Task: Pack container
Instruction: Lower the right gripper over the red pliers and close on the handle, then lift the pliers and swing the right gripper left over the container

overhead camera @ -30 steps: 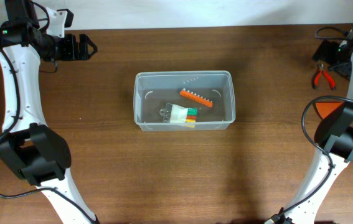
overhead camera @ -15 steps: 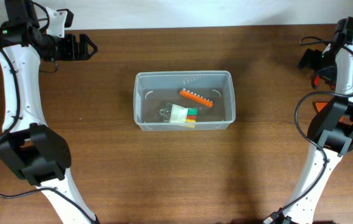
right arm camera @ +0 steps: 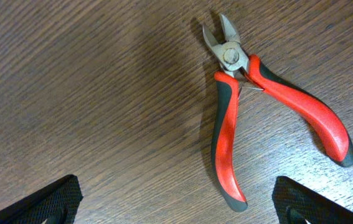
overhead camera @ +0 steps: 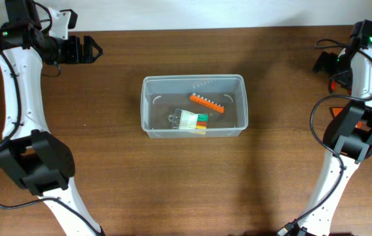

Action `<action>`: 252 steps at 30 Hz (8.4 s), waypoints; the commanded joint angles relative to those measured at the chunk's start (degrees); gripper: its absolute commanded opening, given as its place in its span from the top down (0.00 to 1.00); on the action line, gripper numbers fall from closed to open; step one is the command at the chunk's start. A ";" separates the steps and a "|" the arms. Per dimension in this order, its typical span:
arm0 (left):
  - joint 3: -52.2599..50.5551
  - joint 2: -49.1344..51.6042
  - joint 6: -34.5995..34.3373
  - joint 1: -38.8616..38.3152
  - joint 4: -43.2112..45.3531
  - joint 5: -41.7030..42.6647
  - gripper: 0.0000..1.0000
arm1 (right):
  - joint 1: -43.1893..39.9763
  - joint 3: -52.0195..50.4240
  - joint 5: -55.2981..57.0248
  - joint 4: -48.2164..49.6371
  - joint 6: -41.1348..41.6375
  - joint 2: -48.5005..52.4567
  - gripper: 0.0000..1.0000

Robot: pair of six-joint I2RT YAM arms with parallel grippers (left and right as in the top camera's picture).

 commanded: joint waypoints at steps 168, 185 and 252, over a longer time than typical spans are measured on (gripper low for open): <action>0.94 -0.04 -0.52 0.20 0.11 -0.02 0.01 | -0.39 -0.31 7.37 3.96 -0.02 4.07 0.31; 0.94 -0.04 -0.52 0.20 0.11 -0.02 0.01 | -0.39 -0.33 7.37 2.84 -0.04 5.51 0.32; 0.94 -0.04 -0.52 0.17 0.11 -0.02 0.01 | -0.26 10.82 7.41 -1.88 -0.57 3.91 0.95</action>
